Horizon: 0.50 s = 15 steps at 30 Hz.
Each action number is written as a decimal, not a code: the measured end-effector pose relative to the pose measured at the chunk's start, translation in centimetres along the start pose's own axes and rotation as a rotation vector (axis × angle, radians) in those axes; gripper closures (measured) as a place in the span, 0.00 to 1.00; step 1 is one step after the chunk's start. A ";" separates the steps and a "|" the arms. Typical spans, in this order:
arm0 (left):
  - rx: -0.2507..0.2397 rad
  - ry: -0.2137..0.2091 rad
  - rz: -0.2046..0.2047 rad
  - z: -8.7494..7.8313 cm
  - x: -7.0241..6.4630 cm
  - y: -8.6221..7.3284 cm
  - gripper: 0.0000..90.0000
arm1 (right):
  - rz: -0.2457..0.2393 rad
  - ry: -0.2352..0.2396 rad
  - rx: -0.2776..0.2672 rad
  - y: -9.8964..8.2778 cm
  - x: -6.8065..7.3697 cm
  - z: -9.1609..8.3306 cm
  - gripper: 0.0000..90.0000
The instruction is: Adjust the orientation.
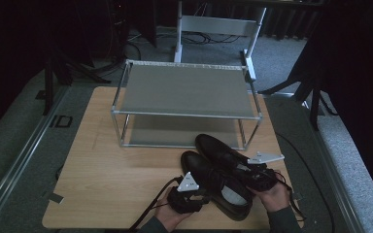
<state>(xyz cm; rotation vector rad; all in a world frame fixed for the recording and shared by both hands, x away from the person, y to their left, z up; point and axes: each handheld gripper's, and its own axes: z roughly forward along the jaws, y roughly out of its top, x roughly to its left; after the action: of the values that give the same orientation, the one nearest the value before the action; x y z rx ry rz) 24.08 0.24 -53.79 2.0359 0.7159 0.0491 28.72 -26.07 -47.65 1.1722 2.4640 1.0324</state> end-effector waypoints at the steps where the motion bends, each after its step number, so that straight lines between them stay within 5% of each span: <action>1: 0.000 0.000 0.000 0.0 0.0 0.0 0.71 | -0.001 -0.001 0.001 0.0 0.0 0.0 0.93; 15: -0.001 0.024 0.003 -0.4 0.2 0.1 0.70 | -0.051 -0.035 -0.040 -1.0 -0.1 -3.4 0.61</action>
<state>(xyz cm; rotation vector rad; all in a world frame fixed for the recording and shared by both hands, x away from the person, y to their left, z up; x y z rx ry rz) 24.15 0.58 -53.57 2.0387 0.7272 0.0757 26.62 -28.23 -45.85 1.0997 2.4222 1.0325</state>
